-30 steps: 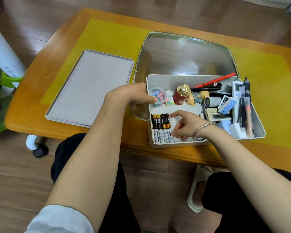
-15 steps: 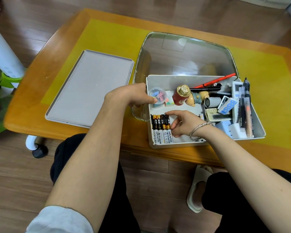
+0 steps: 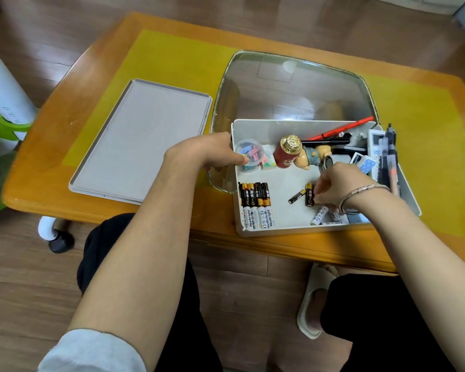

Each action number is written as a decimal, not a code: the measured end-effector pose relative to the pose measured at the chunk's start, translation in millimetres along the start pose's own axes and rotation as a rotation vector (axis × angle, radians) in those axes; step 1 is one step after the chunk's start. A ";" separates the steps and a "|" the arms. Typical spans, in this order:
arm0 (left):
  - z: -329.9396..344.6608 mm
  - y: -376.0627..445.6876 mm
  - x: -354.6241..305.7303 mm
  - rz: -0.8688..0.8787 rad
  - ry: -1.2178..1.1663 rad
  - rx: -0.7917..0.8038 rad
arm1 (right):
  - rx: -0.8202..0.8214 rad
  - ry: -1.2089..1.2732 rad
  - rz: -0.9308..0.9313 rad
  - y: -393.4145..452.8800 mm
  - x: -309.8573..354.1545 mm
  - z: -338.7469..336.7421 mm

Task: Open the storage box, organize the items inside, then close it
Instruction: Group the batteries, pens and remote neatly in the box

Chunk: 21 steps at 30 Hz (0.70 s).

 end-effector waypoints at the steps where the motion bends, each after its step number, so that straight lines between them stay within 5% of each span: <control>1: -0.2 -0.3 -0.1 0.000 -0.004 -0.002 | 0.041 -0.074 0.032 -0.1 -3.1 4.3; 4: 0.1 -0.6 -0.5 0.003 -0.011 -0.006 | 0.115 -0.192 0.095 -1.6 -7.8 15.7; 10: 0.3 0.1 -0.4 0.007 -0.026 -0.006 | -0.094 -0.103 0.162 7.6 -1.3 18.3; 21: 1.1 -0.3 -0.6 0.005 -0.025 0.002 | -0.111 -0.276 0.181 12.8 20.7 19.4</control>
Point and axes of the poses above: each hand's wrist, its own y-axis towards the middle knuckle, its own z-axis out of the palm, x = y × z, the point moved 7 cm from there along y, towards the middle knuckle, and after that the axes turned 13 degrees about -y, right-handed, at the moved point
